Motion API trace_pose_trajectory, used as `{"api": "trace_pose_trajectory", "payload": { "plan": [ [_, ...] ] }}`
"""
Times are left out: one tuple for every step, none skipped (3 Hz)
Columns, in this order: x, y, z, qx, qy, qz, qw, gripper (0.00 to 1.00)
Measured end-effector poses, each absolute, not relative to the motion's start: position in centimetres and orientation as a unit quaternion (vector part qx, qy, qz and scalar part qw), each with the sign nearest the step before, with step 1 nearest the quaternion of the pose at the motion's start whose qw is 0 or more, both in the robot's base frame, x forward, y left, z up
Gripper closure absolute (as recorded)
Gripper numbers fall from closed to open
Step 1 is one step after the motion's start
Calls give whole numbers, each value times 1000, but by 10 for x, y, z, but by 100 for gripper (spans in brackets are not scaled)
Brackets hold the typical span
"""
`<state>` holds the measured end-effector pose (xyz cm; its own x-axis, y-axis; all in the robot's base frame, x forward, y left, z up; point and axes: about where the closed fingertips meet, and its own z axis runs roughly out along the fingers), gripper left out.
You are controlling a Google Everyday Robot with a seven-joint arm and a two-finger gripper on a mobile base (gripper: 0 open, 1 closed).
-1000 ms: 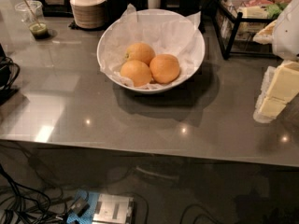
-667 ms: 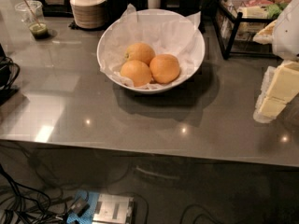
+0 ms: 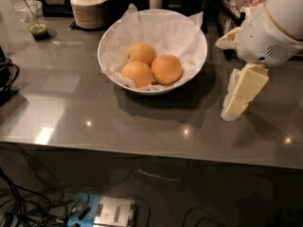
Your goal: Pick orange from white bowl
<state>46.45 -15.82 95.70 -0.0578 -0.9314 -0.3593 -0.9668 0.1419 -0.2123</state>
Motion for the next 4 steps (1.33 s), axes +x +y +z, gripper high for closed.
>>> {"api": "trace_pose_trajectory", "payload": {
  "plan": [
    [480,-98,966,-696,666,73,259,0],
    [498,-55,982,-720,624,76,293,0],
    [525,-25,997,-729,606,72,311,0],
    [592,16,1012,-719,618,66,312,0]
  ]
}}
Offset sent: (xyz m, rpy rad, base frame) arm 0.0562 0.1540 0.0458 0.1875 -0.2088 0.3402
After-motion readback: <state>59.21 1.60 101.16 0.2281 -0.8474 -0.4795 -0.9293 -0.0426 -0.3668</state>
